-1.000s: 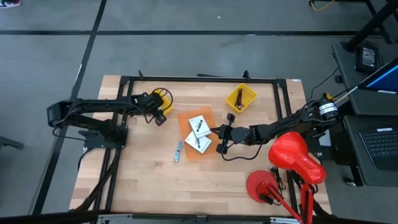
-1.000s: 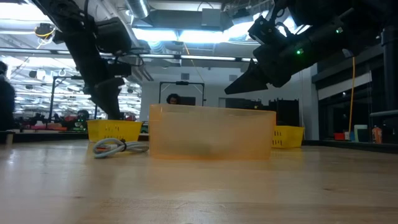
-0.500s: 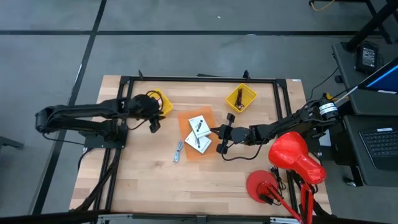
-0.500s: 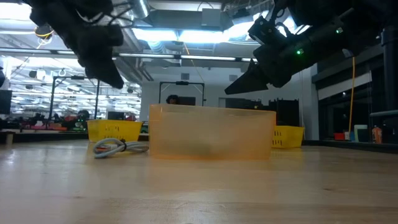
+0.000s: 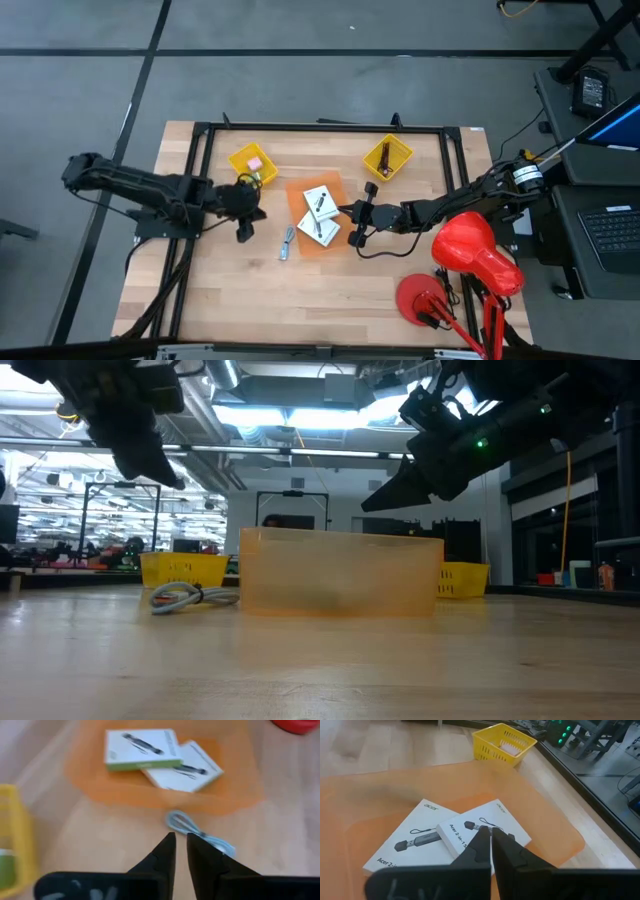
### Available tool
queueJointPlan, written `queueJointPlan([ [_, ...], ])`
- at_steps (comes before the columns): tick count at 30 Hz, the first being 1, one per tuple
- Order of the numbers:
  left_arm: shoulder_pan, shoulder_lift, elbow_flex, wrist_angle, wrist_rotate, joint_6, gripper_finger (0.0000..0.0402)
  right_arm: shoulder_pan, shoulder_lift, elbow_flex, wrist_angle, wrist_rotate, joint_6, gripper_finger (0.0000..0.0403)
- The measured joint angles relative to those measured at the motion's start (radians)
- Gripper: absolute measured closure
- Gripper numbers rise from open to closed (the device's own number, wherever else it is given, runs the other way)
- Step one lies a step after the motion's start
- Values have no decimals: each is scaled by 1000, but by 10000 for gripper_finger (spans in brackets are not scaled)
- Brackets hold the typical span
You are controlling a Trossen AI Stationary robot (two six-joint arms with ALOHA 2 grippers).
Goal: Pick and place items into bin
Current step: Put the blue charger cable into the right yellow bin
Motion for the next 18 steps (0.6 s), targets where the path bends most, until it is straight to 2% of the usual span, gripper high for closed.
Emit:
queueJointPlan([
  [3, -74, 19, 0, 37, -3, -39, 376, 0, 0, 0, 0, 0, 0, 402],
  [9, -205, 67, 0, 217, 4, -45, 397, 0, 0, 0, 2, 0, 28, 402],
  [18, -323, 195, 22, 324, -36, -113, 400, 0, 0, 0, 1, 0, 27, 402],
])
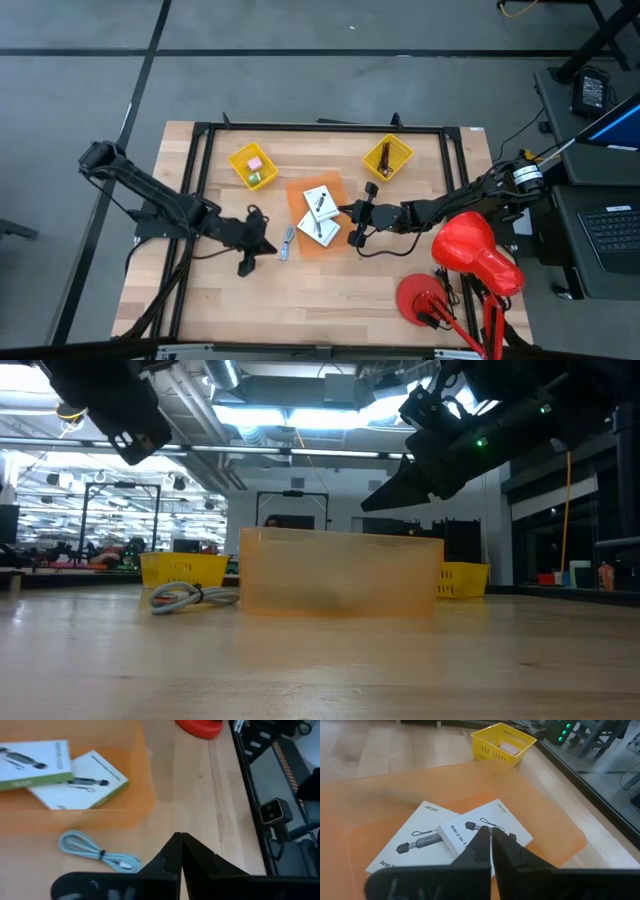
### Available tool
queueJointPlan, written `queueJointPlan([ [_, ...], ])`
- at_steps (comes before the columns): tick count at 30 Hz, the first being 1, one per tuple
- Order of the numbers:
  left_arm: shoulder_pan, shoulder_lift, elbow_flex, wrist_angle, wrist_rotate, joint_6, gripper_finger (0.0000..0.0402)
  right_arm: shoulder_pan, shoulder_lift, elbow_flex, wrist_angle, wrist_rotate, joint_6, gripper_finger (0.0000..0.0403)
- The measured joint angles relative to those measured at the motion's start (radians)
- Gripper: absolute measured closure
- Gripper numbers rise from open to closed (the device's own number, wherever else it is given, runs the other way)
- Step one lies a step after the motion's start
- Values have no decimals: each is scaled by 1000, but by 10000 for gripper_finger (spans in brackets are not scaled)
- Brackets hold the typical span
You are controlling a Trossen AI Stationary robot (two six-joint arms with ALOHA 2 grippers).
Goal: Pick and place items into bin
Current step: Put the blue charger cable into the right yellow bin
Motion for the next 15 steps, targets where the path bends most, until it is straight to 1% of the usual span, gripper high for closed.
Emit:
queueJointPlan([
  [3, -21, 77, 74, -49, 1, -10, 400, 0, 0, 0, 0, 0, 2, 402],
  [5, -32, 133, 142, -121, 0, -11, 399, 0, 0, 0, -3, 0, 19, 402],
  [7, -41, 185, 215, -227, -1, -16, 399, 0, 0, 0, -4, 0, 31, 402],
  [11, -55, 276, 338, -446, -62, -73, 401, 0, 0, 0, -25, 0, 74, 402],
  [15, -57, 342, 409, -548, -113, -148, 399, 0, 0, 0, -72, 0, 93, 402],
])
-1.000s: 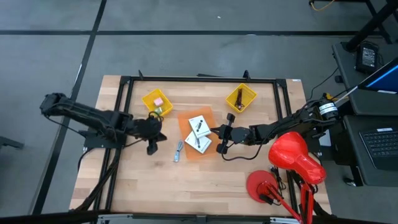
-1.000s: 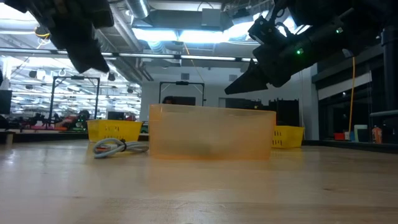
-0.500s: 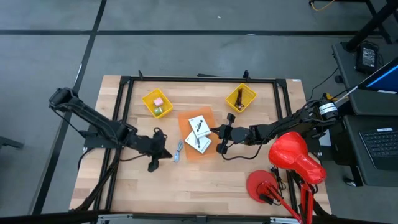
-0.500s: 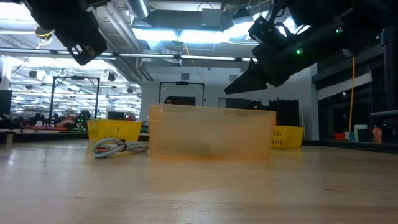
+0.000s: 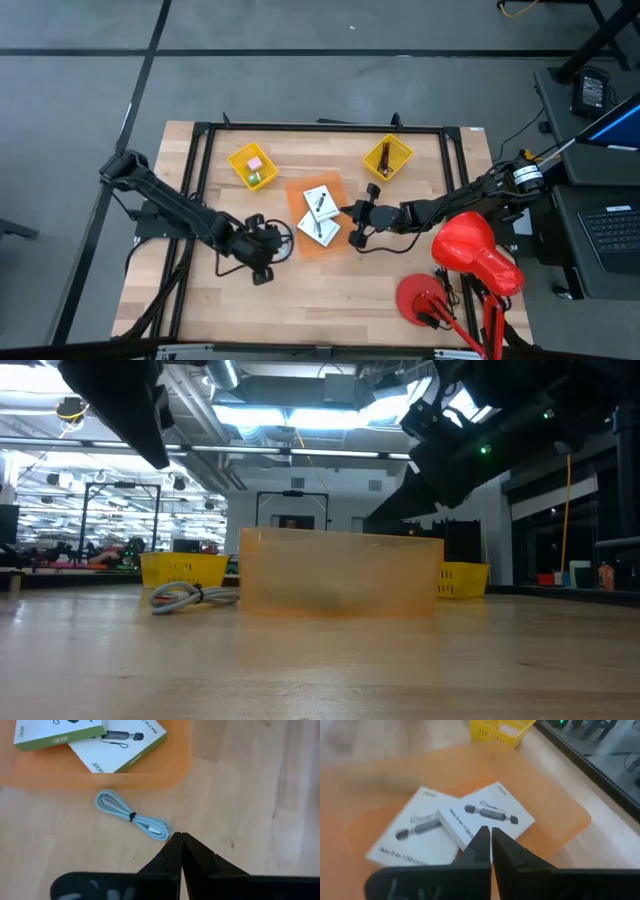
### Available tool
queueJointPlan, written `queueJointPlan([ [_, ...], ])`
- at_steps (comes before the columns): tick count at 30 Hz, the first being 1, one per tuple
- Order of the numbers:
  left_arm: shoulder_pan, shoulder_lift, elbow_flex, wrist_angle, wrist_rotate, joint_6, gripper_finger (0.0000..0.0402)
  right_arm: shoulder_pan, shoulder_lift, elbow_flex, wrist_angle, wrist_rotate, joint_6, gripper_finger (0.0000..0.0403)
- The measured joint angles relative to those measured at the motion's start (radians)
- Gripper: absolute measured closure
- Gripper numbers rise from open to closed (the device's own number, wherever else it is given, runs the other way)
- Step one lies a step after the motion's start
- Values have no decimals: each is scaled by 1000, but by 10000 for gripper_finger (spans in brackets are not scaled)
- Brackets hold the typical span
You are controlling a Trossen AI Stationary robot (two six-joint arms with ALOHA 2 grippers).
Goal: Pick and place items into bin
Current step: Put the blue charger cable into the right yellow bin
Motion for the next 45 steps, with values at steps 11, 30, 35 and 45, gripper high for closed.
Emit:
queueJointPlan([
  [11, 34, 95, 14, 1, -50, -100, 373, -1, 0, 0, -15, 0, 8, 402],
  [30, 35, 246, 14, 11, -96, -393, 231, -1, 0, 0, -21, 0, 11, 402],
  [35, 35, 287, 14, 46, -95, -423, 212, 2, 0, 0, -24, -1, 15, 402],
  [45, 37, 343, 14, 86, -95, -446, 209, 2, 0, 0, -27, -2, 60, 402],
])
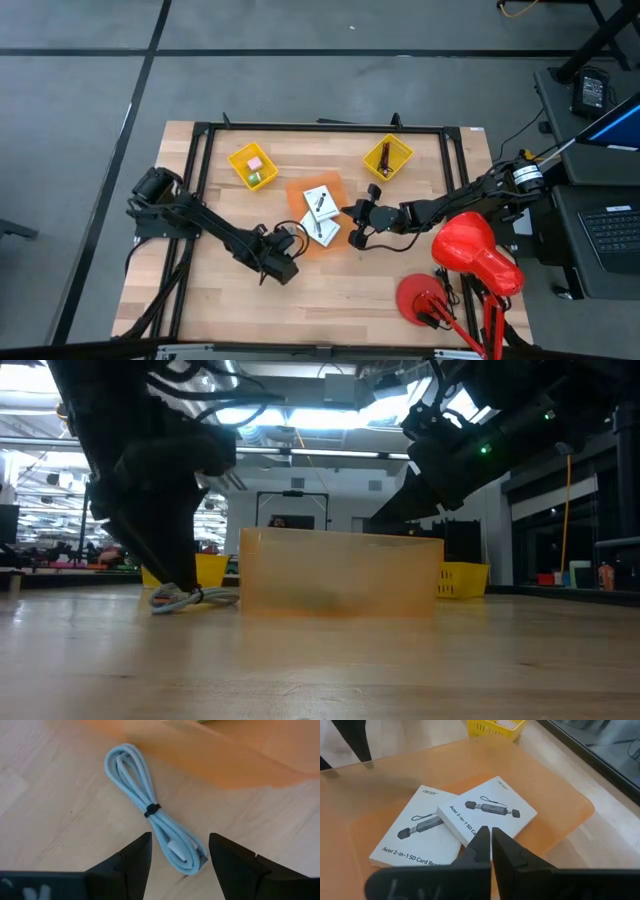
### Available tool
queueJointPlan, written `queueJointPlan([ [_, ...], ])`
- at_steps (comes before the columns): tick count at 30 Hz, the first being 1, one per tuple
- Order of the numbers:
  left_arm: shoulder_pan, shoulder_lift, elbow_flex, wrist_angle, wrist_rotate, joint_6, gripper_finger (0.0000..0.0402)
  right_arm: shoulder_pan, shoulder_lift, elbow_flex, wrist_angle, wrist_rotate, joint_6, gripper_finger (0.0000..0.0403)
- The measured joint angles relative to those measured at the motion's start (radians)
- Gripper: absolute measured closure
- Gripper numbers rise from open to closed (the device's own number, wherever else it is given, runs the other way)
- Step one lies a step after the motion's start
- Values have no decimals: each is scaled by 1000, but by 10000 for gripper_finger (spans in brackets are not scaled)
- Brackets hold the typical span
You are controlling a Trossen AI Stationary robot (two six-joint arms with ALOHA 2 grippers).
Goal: Pick and place items into bin
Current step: Put the blue charger cable into the right yellow bin
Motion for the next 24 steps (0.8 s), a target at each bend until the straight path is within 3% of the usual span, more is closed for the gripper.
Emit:
queueJointPlan([
  [15, 24, 84, 4, 2, 4, 31, 214, 0, 0, 0, 0, -2, 0, 402],
  [24, 23, 66, 2, 4, 29, 63, 271, 0, 0, 0, 0, -2, 0, 402],
])
